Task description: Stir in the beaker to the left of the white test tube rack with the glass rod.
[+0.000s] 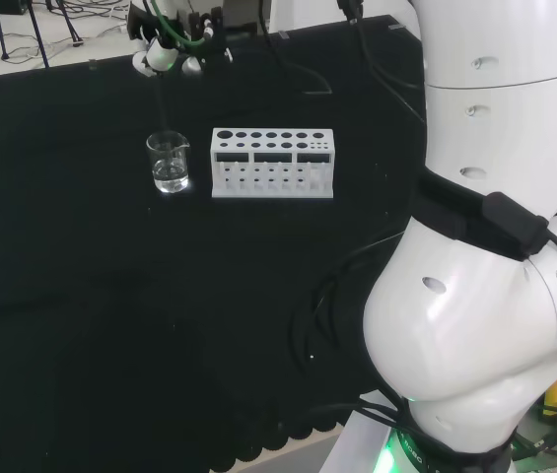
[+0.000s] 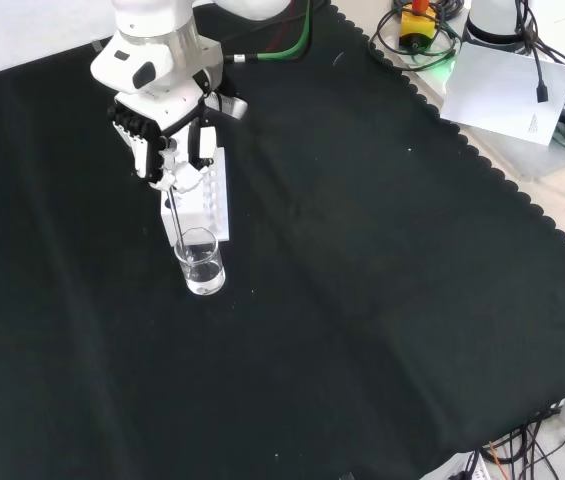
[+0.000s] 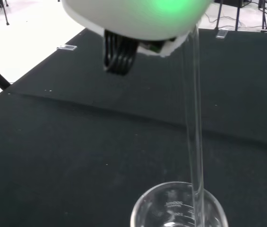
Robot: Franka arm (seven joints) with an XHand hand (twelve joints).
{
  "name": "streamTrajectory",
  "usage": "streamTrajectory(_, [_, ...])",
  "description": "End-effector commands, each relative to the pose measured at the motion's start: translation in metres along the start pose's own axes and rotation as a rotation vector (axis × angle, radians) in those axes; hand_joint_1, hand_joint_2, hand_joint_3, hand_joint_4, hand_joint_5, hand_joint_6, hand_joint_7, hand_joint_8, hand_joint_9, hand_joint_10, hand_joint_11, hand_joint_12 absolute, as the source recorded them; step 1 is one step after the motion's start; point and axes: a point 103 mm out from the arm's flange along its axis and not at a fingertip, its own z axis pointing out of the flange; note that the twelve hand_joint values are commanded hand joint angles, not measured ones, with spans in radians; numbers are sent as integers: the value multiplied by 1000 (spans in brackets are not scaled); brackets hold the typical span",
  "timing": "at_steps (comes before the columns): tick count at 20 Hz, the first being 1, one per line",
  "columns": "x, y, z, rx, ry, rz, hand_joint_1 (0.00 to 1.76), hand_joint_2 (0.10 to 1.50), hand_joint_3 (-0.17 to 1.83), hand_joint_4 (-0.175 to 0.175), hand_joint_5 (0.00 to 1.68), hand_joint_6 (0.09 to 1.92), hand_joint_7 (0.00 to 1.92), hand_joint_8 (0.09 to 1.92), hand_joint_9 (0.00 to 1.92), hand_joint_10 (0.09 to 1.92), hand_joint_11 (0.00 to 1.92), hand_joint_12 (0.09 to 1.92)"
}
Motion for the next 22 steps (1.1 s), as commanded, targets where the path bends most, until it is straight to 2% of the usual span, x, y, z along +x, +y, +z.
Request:
streamTrajectory(1, [-19, -24, -2, 3, -6, 39, 1212, 566, 915, -175, 1184, 946, 1550, 1055, 1884, 754, 1833, 734])
streamTrajectory(9, [6, -35, -6, 4, -10, 24, 1211, 566, 914, -175, 1184, 947, 1550, 1056, 1885, 753, 1833, 736])
streamTrajectory(16, [30, -11, -1, 11, -9, -18, 1211, 566, 915, -175, 1183, 948, 1550, 1057, 1886, 753, 1833, 737])
streamTrajectory(22, [22, 4, 0, 9, -13, -15, 1211, 566, 915, -175, 1183, 949, 1550, 1058, 1888, 754, 1833, 738])
